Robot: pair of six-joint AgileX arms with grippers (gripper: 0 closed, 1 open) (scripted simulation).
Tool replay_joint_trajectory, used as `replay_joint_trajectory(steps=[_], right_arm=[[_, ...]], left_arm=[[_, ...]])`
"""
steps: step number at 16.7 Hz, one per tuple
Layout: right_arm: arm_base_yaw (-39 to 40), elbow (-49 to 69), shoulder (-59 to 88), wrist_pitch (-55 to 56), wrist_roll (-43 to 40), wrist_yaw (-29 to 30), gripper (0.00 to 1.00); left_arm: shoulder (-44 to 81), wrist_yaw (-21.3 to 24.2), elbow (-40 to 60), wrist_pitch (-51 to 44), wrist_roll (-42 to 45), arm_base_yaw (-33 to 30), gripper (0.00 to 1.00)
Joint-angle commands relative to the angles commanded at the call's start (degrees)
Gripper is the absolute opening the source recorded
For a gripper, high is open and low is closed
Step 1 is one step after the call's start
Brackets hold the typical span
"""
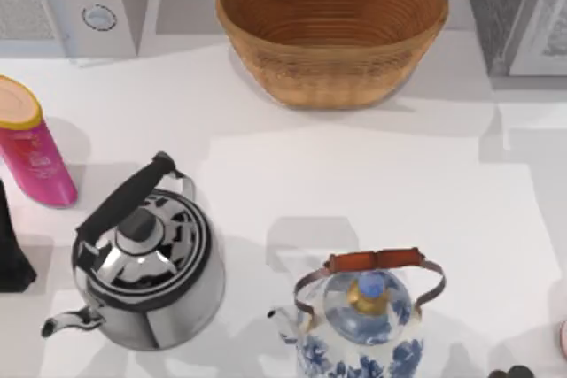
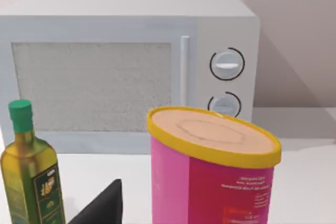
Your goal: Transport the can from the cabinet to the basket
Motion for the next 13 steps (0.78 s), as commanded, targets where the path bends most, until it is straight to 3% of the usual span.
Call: replay_joint_trajectory(steps=[7,13], right_arm=[[3.5,34.1,24.6,-7.7,0.2,3.6,1.00],[4.6,44.2,32.9,-10.3,0.2,4.8,1.00]], left_arm=[[0.0,0.0,0.0,0.0,0.0,0.0,1.00],[0.0,0.0,0.0,0.0,0.0,0.0,1.00]])
